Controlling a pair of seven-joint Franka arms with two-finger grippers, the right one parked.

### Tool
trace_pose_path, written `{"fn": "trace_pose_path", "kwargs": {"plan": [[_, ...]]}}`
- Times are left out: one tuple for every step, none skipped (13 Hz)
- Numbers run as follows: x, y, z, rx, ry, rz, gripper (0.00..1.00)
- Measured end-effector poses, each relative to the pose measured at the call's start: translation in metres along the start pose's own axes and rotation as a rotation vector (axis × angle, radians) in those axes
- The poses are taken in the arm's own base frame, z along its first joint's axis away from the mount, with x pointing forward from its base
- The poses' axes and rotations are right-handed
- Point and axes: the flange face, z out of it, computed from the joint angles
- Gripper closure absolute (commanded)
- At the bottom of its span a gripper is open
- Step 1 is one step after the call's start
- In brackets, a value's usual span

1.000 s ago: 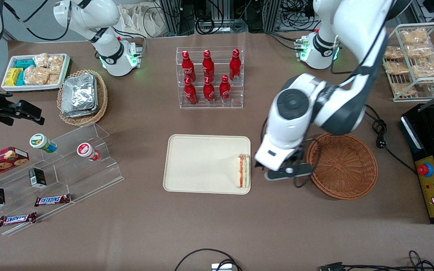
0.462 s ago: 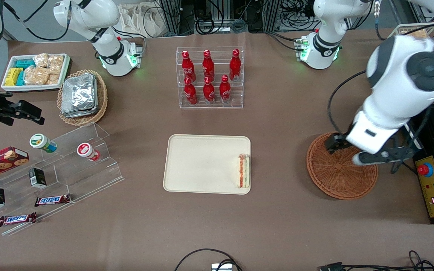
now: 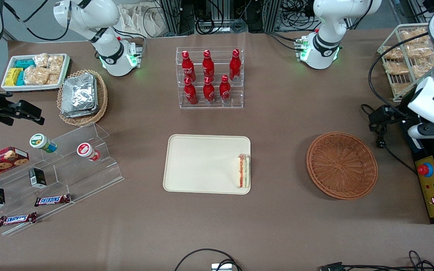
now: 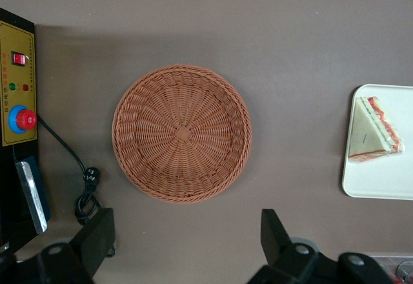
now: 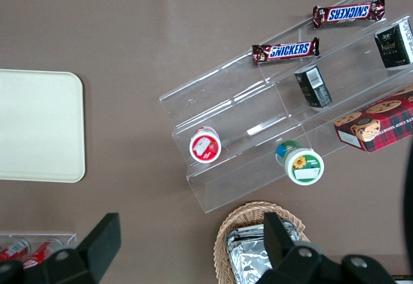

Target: Place sandwich from basket to tray

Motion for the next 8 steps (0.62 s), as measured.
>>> {"fn": "trace_pose_path", "kwargs": {"plan": [[0.000,0.005,0.003,0.000,-0.005,0.009,0.00],[0.000,0.008,0.006,0.001,-0.012,0.021,0.00],[0.001,0.009,0.010,0.005,-0.019,0.031,0.00],[0.002,0.008,0.014,0.012,-0.025,0.037,0.00],[0.003,0.007,0.017,0.015,-0.029,0.039,0.00],[0.004,0.006,0.018,0.016,-0.030,0.039,0.00],[0.004,0.004,0.018,0.017,-0.031,0.038,0.00],[0.004,0.003,0.018,0.017,-0.031,0.036,0.00]]}}
